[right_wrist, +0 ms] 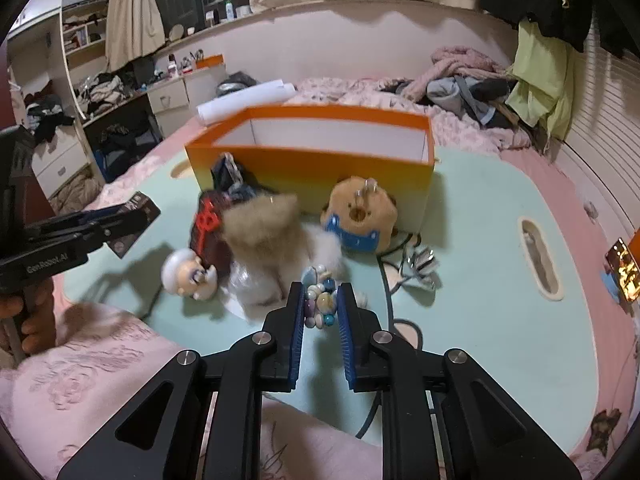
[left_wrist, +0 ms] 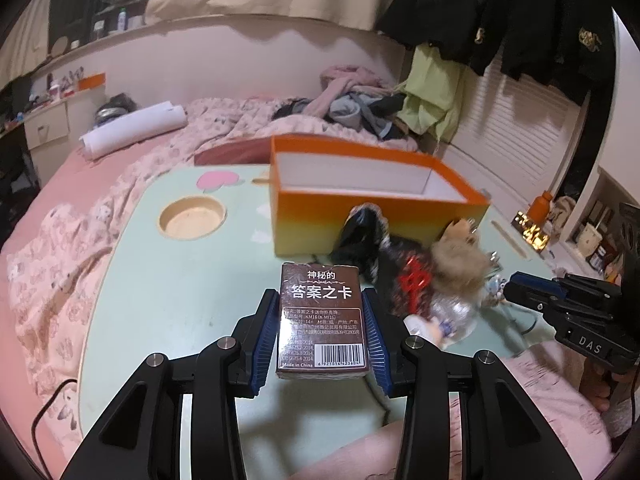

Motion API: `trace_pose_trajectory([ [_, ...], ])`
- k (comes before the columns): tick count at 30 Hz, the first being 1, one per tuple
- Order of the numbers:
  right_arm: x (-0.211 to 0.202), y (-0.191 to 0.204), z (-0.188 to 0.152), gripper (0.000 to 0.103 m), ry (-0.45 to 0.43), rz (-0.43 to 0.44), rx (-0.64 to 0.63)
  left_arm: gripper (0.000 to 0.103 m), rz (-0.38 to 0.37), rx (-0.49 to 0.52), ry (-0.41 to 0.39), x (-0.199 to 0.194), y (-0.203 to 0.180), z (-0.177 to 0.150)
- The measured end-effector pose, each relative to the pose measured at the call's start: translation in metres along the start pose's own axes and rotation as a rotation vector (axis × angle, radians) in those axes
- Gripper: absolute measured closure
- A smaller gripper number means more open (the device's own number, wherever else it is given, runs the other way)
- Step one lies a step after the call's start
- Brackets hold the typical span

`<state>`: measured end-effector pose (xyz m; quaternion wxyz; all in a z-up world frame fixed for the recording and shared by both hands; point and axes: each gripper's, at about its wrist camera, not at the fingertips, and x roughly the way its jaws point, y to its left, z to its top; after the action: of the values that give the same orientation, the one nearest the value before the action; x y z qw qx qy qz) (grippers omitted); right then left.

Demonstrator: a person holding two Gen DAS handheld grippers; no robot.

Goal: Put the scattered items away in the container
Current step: 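Drop the card box into the orange box with left gripper while right gripper drops the bead bracelet in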

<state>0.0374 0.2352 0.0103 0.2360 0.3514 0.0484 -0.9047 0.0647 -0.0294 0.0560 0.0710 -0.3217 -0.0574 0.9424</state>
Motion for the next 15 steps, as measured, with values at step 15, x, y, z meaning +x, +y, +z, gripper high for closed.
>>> trace_pose_trajectory([
  [15,-0.010,-0.022,0.089,0.086,-0.157,0.028,0.055,0.063,-0.062,0.081,-0.041,0.018,-0.037,0.099],
])
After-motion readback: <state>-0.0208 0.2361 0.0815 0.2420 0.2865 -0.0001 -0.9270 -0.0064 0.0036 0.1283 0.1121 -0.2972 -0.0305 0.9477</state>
